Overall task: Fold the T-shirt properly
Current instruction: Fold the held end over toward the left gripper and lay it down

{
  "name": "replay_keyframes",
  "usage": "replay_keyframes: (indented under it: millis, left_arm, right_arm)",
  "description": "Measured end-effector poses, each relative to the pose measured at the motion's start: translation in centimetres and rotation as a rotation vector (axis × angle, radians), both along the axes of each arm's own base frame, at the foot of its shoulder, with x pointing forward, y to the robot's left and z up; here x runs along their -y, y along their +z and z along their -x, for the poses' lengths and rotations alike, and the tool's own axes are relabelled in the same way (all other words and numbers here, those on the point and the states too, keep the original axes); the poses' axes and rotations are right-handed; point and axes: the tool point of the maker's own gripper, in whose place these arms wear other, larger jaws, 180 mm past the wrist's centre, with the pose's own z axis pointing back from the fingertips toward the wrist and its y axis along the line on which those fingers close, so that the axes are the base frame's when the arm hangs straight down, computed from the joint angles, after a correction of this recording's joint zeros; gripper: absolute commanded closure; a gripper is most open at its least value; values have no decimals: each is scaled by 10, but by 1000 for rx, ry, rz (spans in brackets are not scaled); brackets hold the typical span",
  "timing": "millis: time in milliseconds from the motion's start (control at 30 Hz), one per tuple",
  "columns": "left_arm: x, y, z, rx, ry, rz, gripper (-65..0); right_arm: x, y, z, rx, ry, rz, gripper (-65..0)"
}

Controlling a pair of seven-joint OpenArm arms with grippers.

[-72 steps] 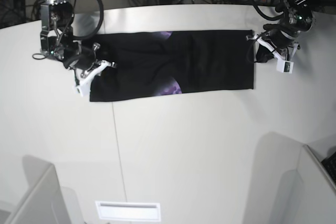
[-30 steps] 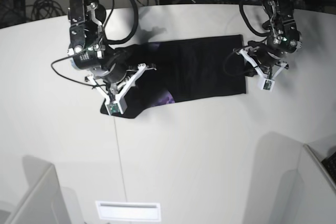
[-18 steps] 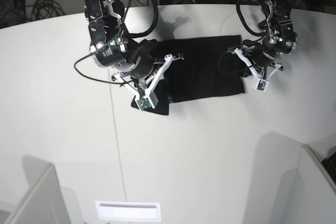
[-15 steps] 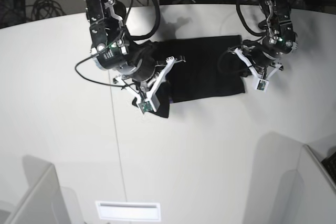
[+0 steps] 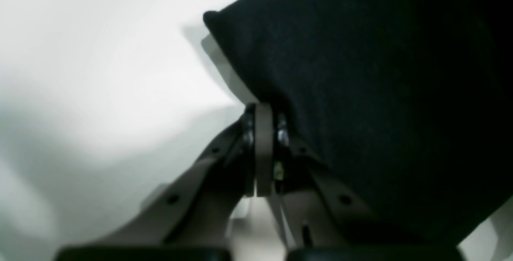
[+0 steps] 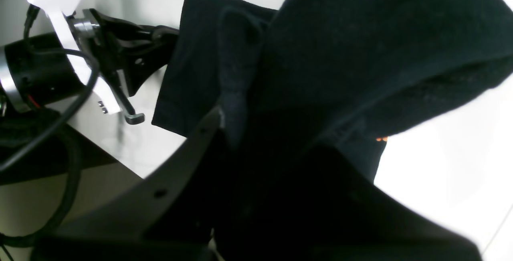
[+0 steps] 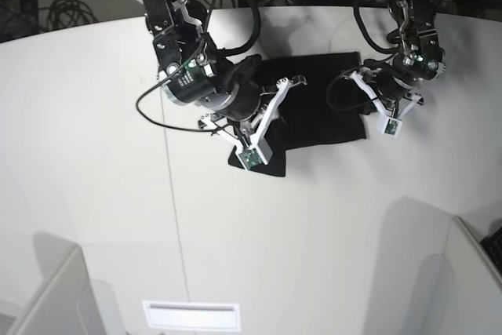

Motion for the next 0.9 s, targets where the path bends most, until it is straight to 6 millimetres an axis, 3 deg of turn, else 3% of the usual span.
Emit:
replay_keyframes:
  millis: [267, 467, 900]
  left_arm:
    - [-2, 0, 0, 0, 2, -3, 0]
    - [-2, 0, 0, 0, 1, -3, 0]
    - [-2, 0, 1, -1, 1, -3, 0]
  right_arm:
    - [-6, -12, -1, -16, 7, 12, 0]
    - [-38, -8, 17, -18, 107, -17, 0]
    - [-42, -20, 4, 10, 76, -25, 0]
